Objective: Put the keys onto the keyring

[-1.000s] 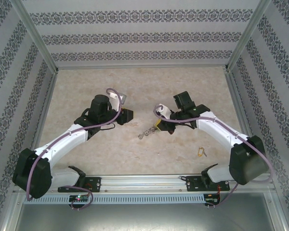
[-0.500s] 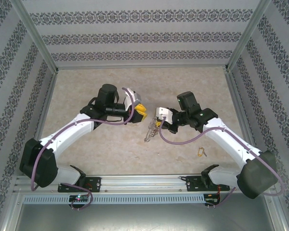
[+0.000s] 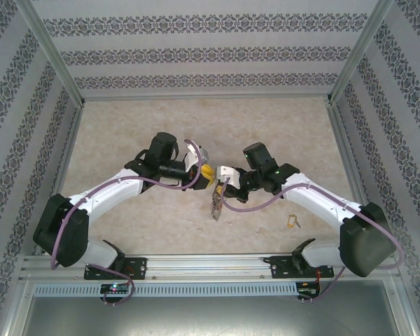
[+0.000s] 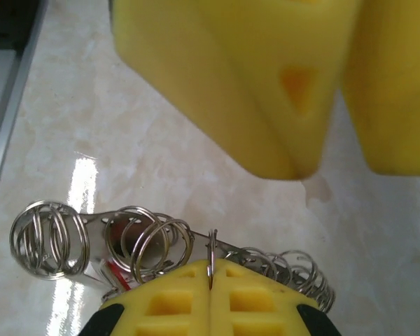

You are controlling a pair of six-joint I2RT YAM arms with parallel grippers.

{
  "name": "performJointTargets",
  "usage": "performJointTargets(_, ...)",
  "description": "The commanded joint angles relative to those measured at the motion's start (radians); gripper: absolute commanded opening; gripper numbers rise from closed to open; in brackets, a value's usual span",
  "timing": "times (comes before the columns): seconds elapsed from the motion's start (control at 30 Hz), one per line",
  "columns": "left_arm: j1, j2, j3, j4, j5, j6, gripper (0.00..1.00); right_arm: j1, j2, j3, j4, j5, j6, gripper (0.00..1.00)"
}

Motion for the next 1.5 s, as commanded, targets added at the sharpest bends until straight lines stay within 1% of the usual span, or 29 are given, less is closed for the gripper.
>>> performJointTargets(0.0, -0.007, 0.01, -0.027, -0.008, 0.062, 0.043, 0.33, -0.02, 0.015, -0.005, 0.015, -0.135, 0.063, 0.0)
performJointTargets(0.13, -0.006, 0.026, -0.04, 0.01, 0.08, 0.013, 0.33, -0.002, -0.008, -0.042, 0.021, -0.138, 0.091, 0.0)
performJointTargets(0.23, -0.006, 0.003, -0.056, 0.008, 0.066, 0.021, 0.32, 0.009, -0.064, -0.075, 0.036, -0.116, 0.1, 0.0)
performJointTargets(0.33, -0.006, -0.016, -0.059, 0.018, 0.061, 0.011, 0.32, 0.004, -0.119, -0.085, 0.008, -0.131, 0.103, 0.0)
performJointTargets(0.47, -0.008, -0.023, -0.06, 0.017, 0.081, -0.007, 0.32, -0.013, -0.11, -0.079, -0.069, -0.15, 0.121, 0.0)
performJointTargets(0.63, -0.016, -0.046, -0.072, -0.008, 0.082, 0.004, 0.32, 0.014, -0.115, -0.118, -0.003, -0.099, 0.189, 0.0)
performJointTargets(0.73, -0.021, -0.07, -0.086, -0.012, 0.036, 0.013, 0.31, 0.009, -0.116, -0.115, 0.04, -0.029, 0.195, 0.0)
performJointTargets(0.87, -0.019, -0.125, -0.117, 0.038, -0.083, -0.01, 0.32, -0.044, -0.068, -0.019, 0.001, 0.028, 0.15, 0.0)
performJointTargets(1.0, -0.013, -0.175, -0.145, 0.096, -0.197, -0.045, 0.32, -0.09, 0.007, 0.091, -0.05, 0.025, 0.062, 0.0)
performJointTargets(1.13, -0.004, -0.215, -0.169, 0.137, -0.257, -0.064, 0.33, -0.091, 0.08, 0.144, -0.073, 0.011, 0.003, 0.0)
performJointTargets(1.3, -0.001, -0.205, -0.157, 0.1, -0.209, -0.032, 0.34, -0.058, 0.107, 0.114, -0.072, -0.034, -0.034, 0.0)
performJointTargets(1.47, 0.0, -0.148, -0.128, 0.064, -0.113, -0.014, 0.34, -0.028, 0.079, 0.059, -0.065, -0.09, -0.024, 0.0)
